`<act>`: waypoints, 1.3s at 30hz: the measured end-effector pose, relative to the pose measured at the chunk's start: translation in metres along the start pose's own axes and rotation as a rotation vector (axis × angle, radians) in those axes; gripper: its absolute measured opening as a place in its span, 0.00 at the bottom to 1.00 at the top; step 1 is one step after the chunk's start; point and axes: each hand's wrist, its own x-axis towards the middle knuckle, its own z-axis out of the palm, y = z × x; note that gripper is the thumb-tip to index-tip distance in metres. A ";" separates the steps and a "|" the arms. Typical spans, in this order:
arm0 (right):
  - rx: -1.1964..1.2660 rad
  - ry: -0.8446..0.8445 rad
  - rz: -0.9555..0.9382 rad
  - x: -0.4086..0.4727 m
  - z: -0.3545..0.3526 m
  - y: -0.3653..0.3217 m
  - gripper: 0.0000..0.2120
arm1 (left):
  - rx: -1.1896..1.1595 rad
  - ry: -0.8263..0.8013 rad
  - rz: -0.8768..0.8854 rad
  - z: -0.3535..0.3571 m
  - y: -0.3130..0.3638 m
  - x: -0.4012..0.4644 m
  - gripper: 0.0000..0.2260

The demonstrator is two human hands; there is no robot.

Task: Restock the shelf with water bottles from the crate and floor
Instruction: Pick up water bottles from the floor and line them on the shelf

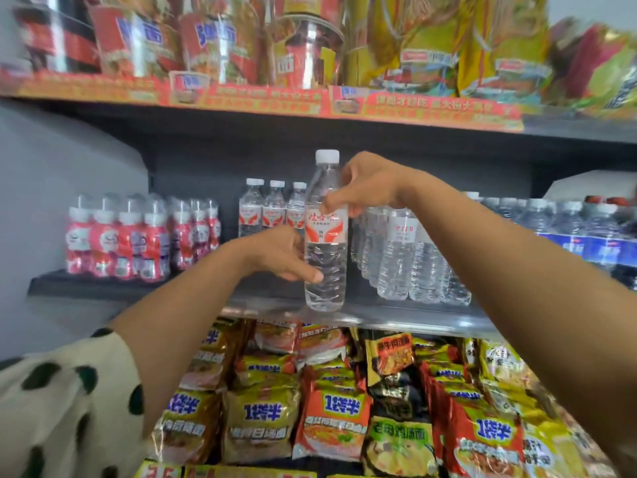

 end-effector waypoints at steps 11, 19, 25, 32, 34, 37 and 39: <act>0.087 -0.007 0.115 0.104 0.035 0.068 0.11 | -0.006 0.211 -0.056 -0.006 -0.041 0.096 0.12; 0.121 -0.111 0.184 0.176 0.061 0.126 0.19 | 0.057 0.227 -0.095 0.003 -0.065 0.169 0.12; 0.206 -0.173 0.265 0.214 0.067 0.148 0.18 | 0.171 0.276 -0.096 0.002 -0.078 0.210 0.09; 0.205 -0.139 0.282 0.251 0.080 0.158 0.24 | 0.264 0.394 -0.152 0.001 -0.094 0.245 0.11; 0.208 -0.135 0.285 0.258 0.084 0.160 0.27 | 0.292 0.434 -0.170 0.000 -0.097 0.252 0.11; 0.218 -0.121 0.286 0.263 0.086 0.163 0.28 | 0.324 0.488 -0.185 -0.001 -0.100 0.259 0.10; 0.200 -0.114 0.291 0.265 0.087 0.164 0.28 | 0.344 0.521 -0.188 -0.002 -0.103 0.263 0.08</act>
